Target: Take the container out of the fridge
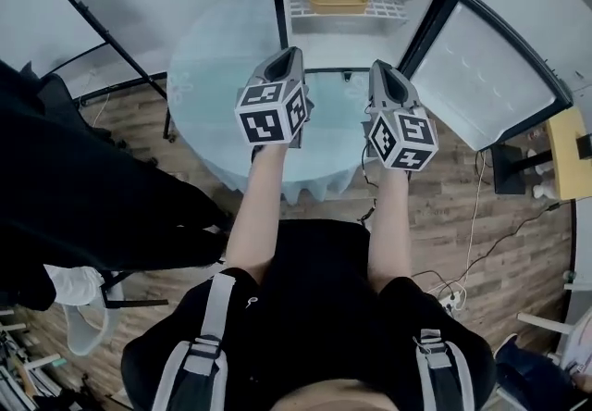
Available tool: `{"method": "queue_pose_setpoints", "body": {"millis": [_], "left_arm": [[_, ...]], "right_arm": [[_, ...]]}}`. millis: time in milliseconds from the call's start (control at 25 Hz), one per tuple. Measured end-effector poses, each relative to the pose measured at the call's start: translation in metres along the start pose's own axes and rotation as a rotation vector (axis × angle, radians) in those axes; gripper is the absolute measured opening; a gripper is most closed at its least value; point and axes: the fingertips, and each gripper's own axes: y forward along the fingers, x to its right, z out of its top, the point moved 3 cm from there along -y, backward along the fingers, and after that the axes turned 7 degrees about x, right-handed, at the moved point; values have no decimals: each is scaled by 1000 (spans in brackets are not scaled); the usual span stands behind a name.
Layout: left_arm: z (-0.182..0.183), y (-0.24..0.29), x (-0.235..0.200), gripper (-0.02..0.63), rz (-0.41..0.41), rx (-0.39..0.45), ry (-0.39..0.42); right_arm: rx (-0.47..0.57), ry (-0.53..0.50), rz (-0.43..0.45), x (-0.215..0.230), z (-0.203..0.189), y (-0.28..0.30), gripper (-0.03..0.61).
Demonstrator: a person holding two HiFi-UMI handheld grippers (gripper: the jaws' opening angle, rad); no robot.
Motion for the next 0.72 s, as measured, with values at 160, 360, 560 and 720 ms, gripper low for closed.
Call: {"method": "queue_pose_setpoints", "body": {"millis": [160, 360, 560, 720], "left_arm": [[-16, 29, 1, 0, 5, -13, -34], [-31, 69, 5, 0, 34, -34, -53], [-27, 113, 2, 0, 74, -41, -31], [-28, 141, -4, 0, 131, -40, -22]], "right_arm": [[-24, -12, -4, 22, -8, 14, 5], [-63, -32, 40, 48, -22, 43, 5], [-82, -91, 34, 83, -20, 85, 5], [-93, -128, 95, 92, -23, 120, 5]]}}
